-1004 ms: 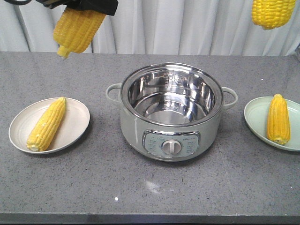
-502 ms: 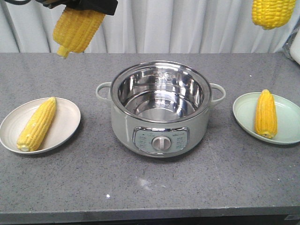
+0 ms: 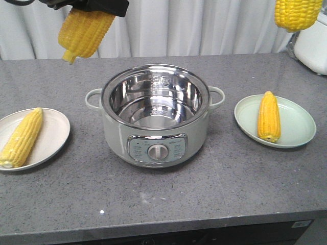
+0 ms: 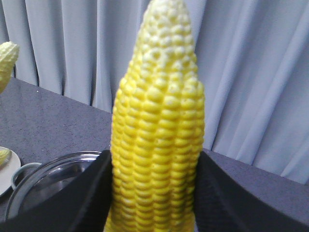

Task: Distribute corn equally
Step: 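Turn the base away from the pot toward the adjacent counter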

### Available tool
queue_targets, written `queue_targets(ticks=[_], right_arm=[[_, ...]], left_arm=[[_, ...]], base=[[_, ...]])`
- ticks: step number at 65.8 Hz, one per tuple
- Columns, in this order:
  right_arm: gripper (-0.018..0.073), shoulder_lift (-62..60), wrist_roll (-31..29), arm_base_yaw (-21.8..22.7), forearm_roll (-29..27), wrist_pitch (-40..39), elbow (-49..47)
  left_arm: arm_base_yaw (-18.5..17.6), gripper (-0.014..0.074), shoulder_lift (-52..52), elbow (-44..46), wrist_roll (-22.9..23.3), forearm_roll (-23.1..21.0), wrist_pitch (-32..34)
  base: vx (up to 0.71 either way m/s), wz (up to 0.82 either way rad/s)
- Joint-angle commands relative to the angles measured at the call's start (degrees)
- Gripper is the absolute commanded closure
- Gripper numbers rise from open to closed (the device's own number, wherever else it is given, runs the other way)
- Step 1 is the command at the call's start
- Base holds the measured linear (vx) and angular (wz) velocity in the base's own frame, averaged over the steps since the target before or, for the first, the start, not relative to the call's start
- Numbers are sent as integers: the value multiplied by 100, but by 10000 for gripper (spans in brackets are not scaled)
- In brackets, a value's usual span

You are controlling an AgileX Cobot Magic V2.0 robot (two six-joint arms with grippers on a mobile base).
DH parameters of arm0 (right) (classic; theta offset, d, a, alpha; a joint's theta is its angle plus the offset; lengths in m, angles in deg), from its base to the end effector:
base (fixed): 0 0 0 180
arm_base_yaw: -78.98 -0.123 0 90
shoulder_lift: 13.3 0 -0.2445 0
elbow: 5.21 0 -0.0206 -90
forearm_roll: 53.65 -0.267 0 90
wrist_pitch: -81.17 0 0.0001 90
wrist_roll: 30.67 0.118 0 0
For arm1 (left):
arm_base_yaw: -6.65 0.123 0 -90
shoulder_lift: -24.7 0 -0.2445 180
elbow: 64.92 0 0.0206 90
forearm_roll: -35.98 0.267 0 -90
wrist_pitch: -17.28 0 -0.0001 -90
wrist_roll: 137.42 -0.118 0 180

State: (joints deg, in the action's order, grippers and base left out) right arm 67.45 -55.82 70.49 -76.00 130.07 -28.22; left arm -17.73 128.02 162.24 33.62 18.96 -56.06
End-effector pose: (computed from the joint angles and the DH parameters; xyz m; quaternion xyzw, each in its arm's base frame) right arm 0.2768 0.0755 0.4960 -0.2134 0.7574 0.1063 0.6078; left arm 0.3096 -0.1766 0.4557 0.2778 0.8506 -0.2016 0.3984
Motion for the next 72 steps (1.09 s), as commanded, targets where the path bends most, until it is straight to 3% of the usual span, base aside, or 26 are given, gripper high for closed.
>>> queue_targets(ticks=[1, 72], right_arm=[[566, -109, -1, 29, -71, -402, -174], [566, -109, -1, 29, -71, -402, -174]], left_arm=[[1, 603, -207, 173, 56, -124, 159], [1, 603, -207, 173, 56, -124, 159]], base=[[0, -13], [-1, -23]])
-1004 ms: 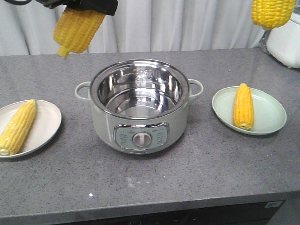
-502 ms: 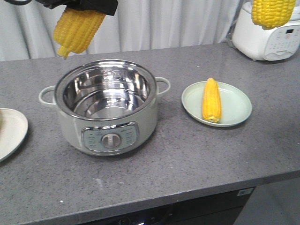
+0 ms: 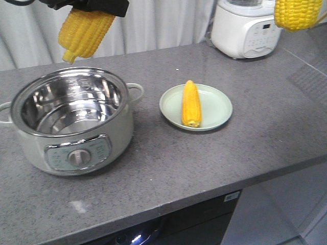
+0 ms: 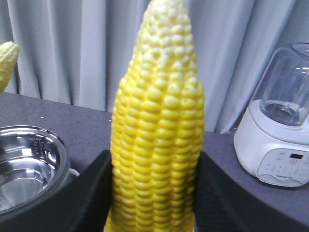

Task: Distribute corn equally
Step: 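Turn the base away from the pot toward the adjacent counter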

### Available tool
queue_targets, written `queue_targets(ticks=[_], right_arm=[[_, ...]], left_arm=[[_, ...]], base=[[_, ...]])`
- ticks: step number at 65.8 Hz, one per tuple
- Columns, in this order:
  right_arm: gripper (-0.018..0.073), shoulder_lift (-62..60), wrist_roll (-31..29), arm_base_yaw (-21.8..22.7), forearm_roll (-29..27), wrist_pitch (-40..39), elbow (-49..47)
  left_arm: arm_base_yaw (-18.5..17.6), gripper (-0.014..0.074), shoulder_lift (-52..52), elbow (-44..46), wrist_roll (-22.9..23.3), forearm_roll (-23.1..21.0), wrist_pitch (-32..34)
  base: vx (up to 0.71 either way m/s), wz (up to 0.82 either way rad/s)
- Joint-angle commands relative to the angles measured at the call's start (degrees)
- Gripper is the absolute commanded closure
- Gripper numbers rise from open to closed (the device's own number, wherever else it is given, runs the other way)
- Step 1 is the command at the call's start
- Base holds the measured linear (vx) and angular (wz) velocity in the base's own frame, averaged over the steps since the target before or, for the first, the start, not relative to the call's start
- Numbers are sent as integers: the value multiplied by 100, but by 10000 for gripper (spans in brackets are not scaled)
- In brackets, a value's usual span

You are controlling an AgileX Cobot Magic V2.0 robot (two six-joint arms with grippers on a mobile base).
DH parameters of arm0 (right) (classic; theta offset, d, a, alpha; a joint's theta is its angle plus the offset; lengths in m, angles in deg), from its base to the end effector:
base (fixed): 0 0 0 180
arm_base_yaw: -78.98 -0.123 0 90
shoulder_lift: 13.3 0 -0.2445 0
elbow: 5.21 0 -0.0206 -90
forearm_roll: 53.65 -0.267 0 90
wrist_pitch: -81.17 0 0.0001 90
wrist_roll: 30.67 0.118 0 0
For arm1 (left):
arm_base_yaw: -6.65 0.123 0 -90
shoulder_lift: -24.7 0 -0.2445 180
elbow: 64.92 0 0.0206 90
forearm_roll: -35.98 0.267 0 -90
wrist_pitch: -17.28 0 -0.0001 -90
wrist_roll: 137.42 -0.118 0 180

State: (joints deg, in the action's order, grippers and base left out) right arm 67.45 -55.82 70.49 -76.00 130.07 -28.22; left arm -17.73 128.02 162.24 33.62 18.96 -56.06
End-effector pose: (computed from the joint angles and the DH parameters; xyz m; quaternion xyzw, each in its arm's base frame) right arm 0.2768 0.0755 0.4960 -0.2134 0.7574 0.1063 0.6078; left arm 0.3096 -0.1766 0.4557 0.2778 0.8506 -0.2016 0.3984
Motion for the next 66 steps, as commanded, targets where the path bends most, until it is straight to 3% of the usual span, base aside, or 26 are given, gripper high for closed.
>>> queue_targets(ticks=[1, 66], right_arm=[[566, -109, -1, 29, -71, -402, -174], [566, -109, -1, 29, -71, -402, -174]], left_arm=[[1, 603, -207, 173, 56, -124, 159], [1, 603, -207, 173, 56, -124, 159]], base=[[-1, -28], [-3, -28]])
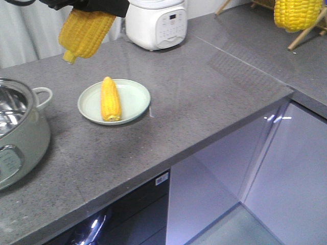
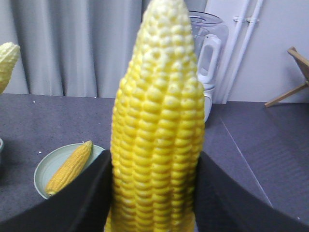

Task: Distribute corn equally
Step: 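Turn the base away from the pot toward the adjacent counter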

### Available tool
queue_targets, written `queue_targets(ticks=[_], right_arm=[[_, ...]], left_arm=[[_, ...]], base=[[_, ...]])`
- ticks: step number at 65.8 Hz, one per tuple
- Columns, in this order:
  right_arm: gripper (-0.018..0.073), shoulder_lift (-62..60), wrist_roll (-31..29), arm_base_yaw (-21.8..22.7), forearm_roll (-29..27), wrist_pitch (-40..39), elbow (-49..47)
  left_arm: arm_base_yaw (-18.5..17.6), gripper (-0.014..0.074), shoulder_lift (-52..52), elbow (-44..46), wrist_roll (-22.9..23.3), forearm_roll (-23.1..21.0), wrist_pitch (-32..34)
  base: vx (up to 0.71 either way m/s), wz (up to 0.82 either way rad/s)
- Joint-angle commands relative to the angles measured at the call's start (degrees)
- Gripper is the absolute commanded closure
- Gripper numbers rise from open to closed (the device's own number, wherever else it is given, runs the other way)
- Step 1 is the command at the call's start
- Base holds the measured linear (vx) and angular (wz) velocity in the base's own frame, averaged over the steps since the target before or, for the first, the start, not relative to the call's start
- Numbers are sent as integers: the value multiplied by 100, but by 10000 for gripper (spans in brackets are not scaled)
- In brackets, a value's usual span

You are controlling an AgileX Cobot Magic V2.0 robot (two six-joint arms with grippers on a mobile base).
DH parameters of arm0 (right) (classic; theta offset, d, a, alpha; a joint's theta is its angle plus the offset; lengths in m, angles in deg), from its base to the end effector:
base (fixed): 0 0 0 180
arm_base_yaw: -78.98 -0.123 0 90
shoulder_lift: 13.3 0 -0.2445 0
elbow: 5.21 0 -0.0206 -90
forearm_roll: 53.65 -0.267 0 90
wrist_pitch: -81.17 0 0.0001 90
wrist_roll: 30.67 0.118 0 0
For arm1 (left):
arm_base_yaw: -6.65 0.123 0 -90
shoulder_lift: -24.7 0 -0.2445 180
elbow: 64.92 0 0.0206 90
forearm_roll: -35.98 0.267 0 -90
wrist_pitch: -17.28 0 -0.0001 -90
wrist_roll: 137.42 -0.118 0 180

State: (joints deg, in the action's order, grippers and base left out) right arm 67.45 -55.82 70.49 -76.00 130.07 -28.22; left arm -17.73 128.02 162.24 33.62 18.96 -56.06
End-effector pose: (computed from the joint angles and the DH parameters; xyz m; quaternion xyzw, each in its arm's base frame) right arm 0.2768 0.0755 0.4960 -0.2134 0.7574 0.1063 0.6078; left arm 0.3096 -0.1766 0.4557 0.2778 0.8506 -0.2016 0.3984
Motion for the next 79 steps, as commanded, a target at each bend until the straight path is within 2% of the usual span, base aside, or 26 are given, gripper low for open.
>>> queue_targets(ticks=[1, 79], right_arm=[[566, -109, -1, 29, -71, -403, -174], [566, -109, -1, 29, -71, -403, -174]], left_arm=[[1, 603, -207, 173, 56, -124, 159], [1, 603, -207, 173, 56, -124, 159]], base=[[-4, -30], [-5, -32]])
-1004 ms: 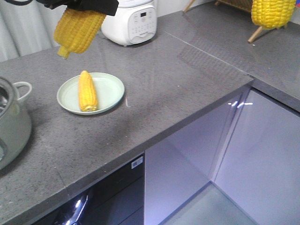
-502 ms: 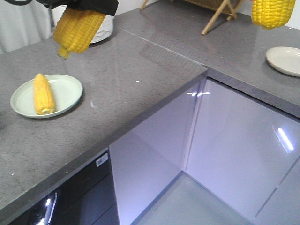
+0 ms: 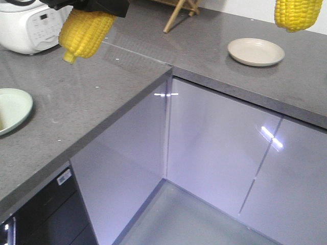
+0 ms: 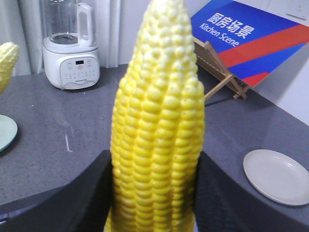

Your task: Distribute corn equally

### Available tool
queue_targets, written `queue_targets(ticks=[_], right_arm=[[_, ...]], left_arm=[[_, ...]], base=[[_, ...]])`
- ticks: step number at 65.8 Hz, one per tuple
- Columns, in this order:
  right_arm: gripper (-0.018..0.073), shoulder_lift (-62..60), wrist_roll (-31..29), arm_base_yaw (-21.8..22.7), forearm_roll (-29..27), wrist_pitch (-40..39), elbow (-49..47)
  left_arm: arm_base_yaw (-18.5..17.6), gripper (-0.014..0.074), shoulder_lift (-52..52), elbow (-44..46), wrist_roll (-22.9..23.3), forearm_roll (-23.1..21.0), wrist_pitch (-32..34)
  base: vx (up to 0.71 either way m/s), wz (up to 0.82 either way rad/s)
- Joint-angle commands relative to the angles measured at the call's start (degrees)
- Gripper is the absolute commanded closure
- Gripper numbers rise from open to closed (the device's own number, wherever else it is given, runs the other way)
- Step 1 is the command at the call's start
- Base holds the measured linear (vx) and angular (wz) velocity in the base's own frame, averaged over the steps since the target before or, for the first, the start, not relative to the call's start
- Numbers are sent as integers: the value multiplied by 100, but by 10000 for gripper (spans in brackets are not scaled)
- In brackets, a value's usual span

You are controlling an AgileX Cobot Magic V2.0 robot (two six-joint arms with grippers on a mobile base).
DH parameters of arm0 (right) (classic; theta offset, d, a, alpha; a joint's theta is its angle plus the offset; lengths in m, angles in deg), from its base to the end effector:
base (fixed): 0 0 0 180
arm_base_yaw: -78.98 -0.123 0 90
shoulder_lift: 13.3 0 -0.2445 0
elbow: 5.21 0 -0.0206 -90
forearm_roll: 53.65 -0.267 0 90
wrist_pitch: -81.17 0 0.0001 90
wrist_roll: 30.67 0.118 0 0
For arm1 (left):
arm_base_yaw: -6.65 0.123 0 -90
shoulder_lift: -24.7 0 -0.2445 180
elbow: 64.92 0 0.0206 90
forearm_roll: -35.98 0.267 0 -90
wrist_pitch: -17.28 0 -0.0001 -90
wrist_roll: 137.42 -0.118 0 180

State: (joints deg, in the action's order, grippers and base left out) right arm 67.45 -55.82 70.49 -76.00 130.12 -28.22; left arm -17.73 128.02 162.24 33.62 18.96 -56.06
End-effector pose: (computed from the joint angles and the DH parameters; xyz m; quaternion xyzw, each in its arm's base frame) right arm 0.2768 0.0756 0.4959 -0.2135 0.7577 0.1063 0.6075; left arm 0.3096 -0.1766 0.4557 0.2778 0.8506 -0.2016 0.3984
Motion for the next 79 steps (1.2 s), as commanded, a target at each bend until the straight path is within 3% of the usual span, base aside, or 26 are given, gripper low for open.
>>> queue_targets(ticks=[1, 79], right_arm=[[566, -109, -1, 29, -71, -408, -174], [566, -109, -1, 29, -71, -408, -174]], left_arm=[[1, 603, -207, 173, 56, -124, 159], [1, 603, -207, 173, 56, -124, 159]], base=[[-5, -35], [-4, -28]])
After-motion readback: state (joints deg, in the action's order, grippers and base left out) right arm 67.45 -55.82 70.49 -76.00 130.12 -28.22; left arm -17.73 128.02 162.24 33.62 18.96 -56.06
